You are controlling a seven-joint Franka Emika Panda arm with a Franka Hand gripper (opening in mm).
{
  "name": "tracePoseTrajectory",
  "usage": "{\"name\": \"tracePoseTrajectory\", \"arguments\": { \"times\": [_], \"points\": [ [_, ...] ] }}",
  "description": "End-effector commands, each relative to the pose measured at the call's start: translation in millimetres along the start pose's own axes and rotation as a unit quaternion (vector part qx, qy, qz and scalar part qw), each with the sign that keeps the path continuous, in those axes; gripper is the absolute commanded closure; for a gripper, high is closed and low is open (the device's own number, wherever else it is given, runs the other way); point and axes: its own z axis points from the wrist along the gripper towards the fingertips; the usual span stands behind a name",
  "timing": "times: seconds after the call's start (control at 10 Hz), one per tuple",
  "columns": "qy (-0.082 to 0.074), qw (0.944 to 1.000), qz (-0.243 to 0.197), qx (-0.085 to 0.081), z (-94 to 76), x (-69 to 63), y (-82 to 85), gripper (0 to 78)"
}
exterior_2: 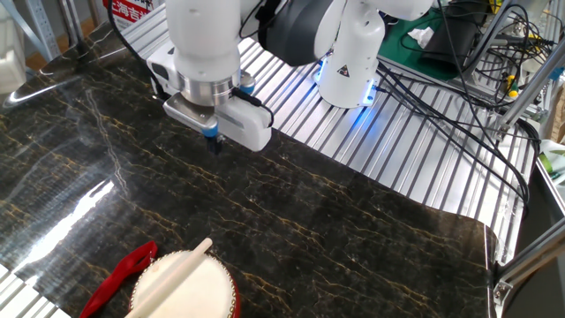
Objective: Play the drum
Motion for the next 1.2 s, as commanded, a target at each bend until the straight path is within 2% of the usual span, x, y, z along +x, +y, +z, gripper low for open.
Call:
{"name": "tracePoseTrajectory", "arguments": {
  "times": [0.1, 0.5, 0.9, 1.2],
  "points": [
    [0.003, 1.0000, 0.005, -0.005, -8.4, 1.8, 6.8, 76.4],
    [-0.001, 0.9998, 0.019, -0.003, -15.3, 1.4, 13.8, 76.4],
    [-0.001, 0.9996, 0.024, 0.012, -18.4, 0.4, 13.2, 76.4],
    [0.000, 0.9997, 0.024, 0.009, -18.5, 0.5, 13.2, 76.4]
  ]
}}
